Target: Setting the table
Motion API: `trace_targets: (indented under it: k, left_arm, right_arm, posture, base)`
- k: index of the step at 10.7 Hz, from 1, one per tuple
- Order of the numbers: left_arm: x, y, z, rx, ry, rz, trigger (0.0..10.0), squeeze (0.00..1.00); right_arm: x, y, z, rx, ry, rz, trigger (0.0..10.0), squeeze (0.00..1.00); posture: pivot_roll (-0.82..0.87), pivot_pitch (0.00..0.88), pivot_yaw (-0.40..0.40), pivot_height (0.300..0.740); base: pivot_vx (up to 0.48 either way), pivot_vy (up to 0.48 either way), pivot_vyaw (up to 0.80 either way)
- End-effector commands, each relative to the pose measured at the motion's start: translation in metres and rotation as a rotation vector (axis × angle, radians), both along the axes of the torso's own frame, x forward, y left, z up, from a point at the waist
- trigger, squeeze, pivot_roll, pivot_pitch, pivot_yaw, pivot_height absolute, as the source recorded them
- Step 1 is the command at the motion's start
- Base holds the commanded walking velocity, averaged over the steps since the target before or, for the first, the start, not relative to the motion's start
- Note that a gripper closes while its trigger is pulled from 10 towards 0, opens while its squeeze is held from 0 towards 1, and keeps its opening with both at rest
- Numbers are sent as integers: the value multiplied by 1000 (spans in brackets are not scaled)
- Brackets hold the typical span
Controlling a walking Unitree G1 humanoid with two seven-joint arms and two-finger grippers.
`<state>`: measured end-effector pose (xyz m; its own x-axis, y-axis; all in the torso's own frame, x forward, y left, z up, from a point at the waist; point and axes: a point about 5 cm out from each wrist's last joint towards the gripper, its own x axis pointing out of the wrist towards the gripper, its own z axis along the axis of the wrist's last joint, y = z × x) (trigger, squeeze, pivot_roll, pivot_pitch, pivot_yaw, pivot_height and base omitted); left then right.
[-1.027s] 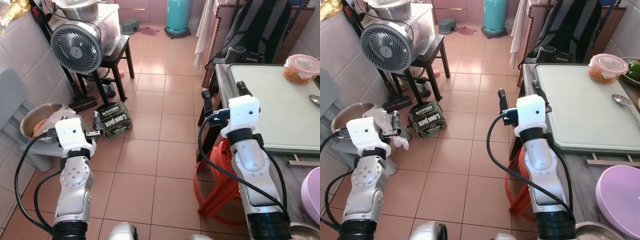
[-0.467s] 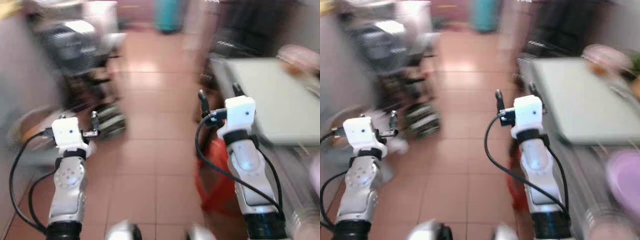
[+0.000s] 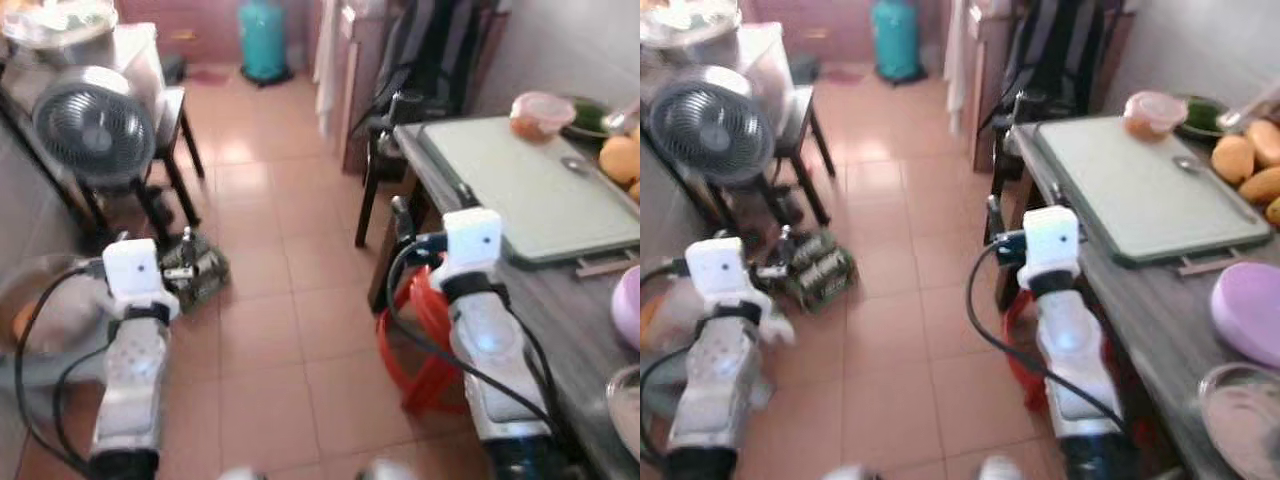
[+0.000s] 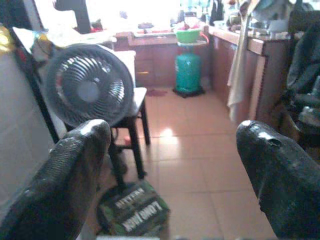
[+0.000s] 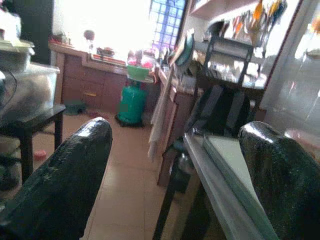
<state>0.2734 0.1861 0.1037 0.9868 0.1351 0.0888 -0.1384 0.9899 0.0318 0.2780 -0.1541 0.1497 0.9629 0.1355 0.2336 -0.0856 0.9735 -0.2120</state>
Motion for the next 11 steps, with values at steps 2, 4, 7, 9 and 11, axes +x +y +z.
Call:
trace_targets:
  k: [2, 4, 7, 9, 11]
  left_arm:
    - [-3, 5, -2, 47, 16, 26, 10000, 0]
    - [-11, 12, -16, 108, 65, 64, 10000, 0]
    - [-21, 12, -34, 126, 144, 99, 10000, 0]
    - [-26, 10, -45, 145, 180, 86, 10000, 0]
    - [-29, 12, -52, 150, 206, 70, 10000, 0]
  right_arm:
    - [-1, 6, -10, 26, 44, 51, 10000, 0]
    - [-9, -1, -38, 83, 155, 61, 10000, 0]
    - [-11, 0, -46, 70, 176, 85, 10000, 0]
    - [-12, -3, -52, 66, 186, 58, 10000, 0]
    - [-16, -15, -64, 67, 215, -28, 10000, 0]
  posture:
    - [-35, 68, 17, 740]
    - [-28, 60, 17, 740]
    - [-21, 50, 15, 740]
    - [-18, 42, 13, 740]
    - [-13, 32, 16, 740]
  base:
    - [0, 428, 0]
    - [0, 428, 0]
    - [0, 147, 740]
    - [0, 0, 366]
    - [0, 0, 0]
